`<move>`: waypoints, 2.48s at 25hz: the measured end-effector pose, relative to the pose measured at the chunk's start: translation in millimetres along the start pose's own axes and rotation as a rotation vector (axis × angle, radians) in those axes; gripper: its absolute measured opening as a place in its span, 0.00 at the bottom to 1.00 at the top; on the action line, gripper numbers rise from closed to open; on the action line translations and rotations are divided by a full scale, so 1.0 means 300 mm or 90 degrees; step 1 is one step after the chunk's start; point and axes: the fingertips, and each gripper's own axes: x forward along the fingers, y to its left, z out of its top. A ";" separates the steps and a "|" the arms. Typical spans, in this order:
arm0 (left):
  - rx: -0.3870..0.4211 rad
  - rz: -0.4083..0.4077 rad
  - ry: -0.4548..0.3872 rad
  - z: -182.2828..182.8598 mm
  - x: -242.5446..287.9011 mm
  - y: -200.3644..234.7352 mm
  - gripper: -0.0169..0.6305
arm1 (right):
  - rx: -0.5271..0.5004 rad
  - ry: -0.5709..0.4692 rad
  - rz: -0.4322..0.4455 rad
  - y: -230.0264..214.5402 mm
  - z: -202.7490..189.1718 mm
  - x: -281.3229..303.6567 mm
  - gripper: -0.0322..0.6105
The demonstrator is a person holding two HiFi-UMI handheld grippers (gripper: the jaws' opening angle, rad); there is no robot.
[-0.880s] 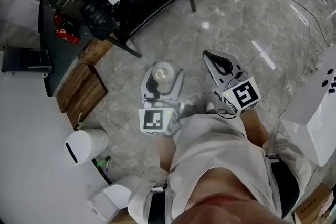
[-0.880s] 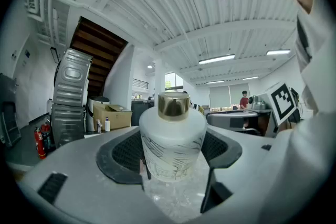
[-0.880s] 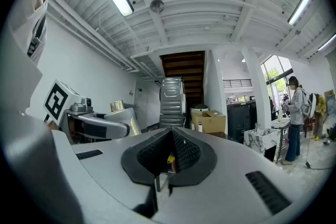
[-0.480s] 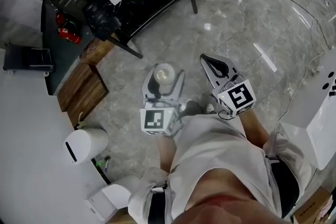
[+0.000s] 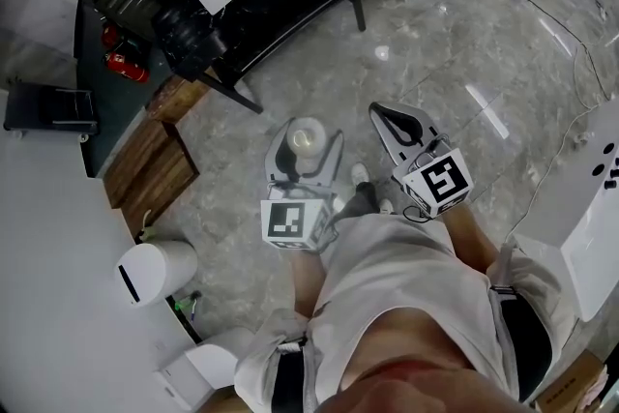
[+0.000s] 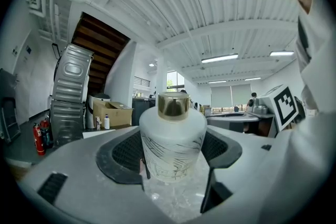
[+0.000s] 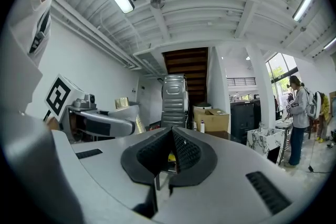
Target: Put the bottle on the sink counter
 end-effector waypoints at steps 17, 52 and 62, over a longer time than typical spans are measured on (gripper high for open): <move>0.004 -0.033 0.006 -0.007 0.300 0.298 0.53 | -0.009 0.031 -0.032 -0.165 -0.041 0.365 0.05; -0.002 -0.031 0.013 -0.001 0.802 0.608 0.53 | -0.002 0.039 -0.035 -0.541 -0.087 0.823 0.05; -0.001 -0.018 0.020 0.027 1.009 0.640 0.53 | 0.012 0.043 -0.018 -0.724 -0.099 0.929 0.05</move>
